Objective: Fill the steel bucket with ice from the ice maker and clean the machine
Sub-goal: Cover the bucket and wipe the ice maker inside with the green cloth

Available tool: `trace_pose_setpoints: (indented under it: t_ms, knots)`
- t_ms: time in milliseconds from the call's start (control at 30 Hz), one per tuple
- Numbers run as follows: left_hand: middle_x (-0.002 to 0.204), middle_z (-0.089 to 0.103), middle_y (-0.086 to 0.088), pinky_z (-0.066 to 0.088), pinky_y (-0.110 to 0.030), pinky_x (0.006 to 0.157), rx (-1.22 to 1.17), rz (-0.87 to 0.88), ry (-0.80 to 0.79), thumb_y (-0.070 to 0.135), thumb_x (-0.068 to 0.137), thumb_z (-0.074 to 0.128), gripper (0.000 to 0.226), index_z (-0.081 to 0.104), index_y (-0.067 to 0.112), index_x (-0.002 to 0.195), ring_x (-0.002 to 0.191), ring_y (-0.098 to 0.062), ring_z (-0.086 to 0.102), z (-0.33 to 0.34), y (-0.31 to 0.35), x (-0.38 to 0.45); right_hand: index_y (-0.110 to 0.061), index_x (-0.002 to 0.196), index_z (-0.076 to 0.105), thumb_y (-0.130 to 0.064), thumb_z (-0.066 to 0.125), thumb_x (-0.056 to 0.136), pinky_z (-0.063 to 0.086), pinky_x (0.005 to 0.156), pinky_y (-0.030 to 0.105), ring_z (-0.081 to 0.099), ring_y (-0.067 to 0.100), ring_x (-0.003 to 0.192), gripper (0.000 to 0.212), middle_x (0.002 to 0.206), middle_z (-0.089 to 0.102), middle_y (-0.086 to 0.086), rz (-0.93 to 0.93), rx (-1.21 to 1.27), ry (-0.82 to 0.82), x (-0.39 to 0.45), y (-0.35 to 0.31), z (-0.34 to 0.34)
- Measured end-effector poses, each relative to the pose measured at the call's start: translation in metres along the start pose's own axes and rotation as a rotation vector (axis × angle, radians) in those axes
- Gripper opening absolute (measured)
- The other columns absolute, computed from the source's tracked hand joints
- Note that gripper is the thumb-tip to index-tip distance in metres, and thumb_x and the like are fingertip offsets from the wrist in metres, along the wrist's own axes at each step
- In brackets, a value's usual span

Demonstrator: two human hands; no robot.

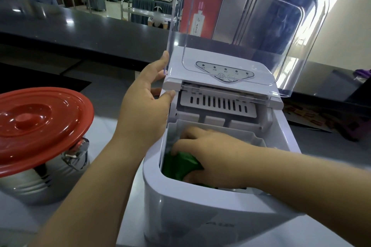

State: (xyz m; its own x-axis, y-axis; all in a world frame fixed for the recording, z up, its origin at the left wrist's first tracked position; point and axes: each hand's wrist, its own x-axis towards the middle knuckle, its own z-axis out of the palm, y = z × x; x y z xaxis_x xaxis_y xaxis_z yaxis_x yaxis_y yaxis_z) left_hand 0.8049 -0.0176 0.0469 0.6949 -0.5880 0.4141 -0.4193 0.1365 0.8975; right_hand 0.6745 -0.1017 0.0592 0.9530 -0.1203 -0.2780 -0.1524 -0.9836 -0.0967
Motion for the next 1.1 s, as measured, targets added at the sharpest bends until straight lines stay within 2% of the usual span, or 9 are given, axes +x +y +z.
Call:
trace_pose_setpoints:
  t_ms: [67,133,333,600,767,867,1000,1100]
  knots:
    - [0.106,0.05,0.028,0.043,-0.002,0.062,-0.002,0.001,-0.003,0.006,0.092,0.058,0.063,0.038,0.046,0.136,0.083,0.018,0.054,0.0,0.0,0.0,-0.034,0.139,0.039,-0.04,0.066,0.083,0.044,0.096,0.034,0.044,0.021,0.116,0.062,0.132,0.042,-0.003,-0.027,-0.064,0.001,0.004,-0.001,0.002]
    - [0.106,0.05,0.028,0.042,-0.001,0.061,-0.004,-0.002,-0.004,0.006,0.092,0.058,0.063,0.038,0.046,0.137,0.082,0.02,0.052,0.0,0.0,0.0,-0.03,0.139,0.043,-0.036,0.066,0.083,0.043,0.098,0.035,0.044,0.022,0.117,0.06,0.132,0.044,-0.003,-0.065,-0.108,-0.007,0.008,-0.001,0.003]
    - [0.107,0.05,0.026,0.041,-0.001,0.059,-0.007,-0.002,-0.008,0.005,0.092,0.058,0.063,0.038,0.045,0.136,0.08,0.021,0.052,0.0,0.0,0.0,-0.024,0.131,0.053,-0.036,0.063,0.084,0.046,0.094,0.039,0.051,0.022,0.109,0.05,0.123,0.056,-0.001,-0.092,-0.124,-0.038,0.014,-0.003,0.006]
    - [0.109,0.05,0.024,0.041,0.0,0.06,0.002,-0.006,-0.002,0.005,0.091,0.058,0.064,0.038,0.045,0.136,0.079,0.021,0.052,0.0,0.0,0.0,-0.025,0.134,0.049,-0.041,0.054,0.09,0.047,0.092,0.041,0.051,0.025,0.108,0.047,0.124,0.054,0.002,-0.108,-0.188,-0.106,0.019,-0.004,0.008]
    - [0.115,0.053,0.017,0.043,-0.002,0.061,0.003,-0.007,0.003,0.005,0.091,0.058,0.064,0.038,0.046,0.136,0.077,0.018,0.053,0.0,0.0,-0.001,-0.024,0.127,0.055,-0.038,0.054,0.091,0.049,0.087,0.041,0.054,0.024,0.1,0.039,0.112,0.058,0.001,-0.123,-0.222,-0.13,0.019,-0.006,0.007]
    - [0.112,0.052,0.022,0.042,-0.001,0.061,0.003,-0.002,-0.001,0.006,0.092,0.058,0.064,0.038,0.046,0.136,0.078,0.019,0.053,0.0,0.001,-0.001,-0.026,0.124,0.056,-0.041,0.054,0.09,0.05,0.081,0.038,0.055,0.023,0.095,0.037,0.107,0.059,0.0,-0.084,-0.19,-0.152,0.015,-0.003,0.006]
    - [0.105,0.048,0.03,0.04,0.001,0.059,0.0,0.011,-0.006,0.004,0.092,0.057,0.063,0.038,0.044,0.137,0.081,0.024,0.052,0.0,0.003,-0.002,-0.027,0.121,0.057,-0.043,0.054,0.089,0.046,0.073,0.032,0.051,0.021,0.091,0.036,0.104,0.055,-0.002,-0.051,-0.129,-0.104,0.01,-0.002,0.003]
    - [0.105,0.048,0.031,0.04,0.001,0.058,0.009,0.018,-0.002,0.005,0.092,0.057,0.062,0.038,0.044,0.137,0.08,0.024,0.051,0.001,0.002,-0.002,-0.03,0.121,0.057,-0.043,0.056,0.086,0.046,0.076,0.032,0.049,0.018,0.092,0.037,0.103,0.052,-0.003,-0.021,-0.056,-0.034,0.007,-0.003,0.001]
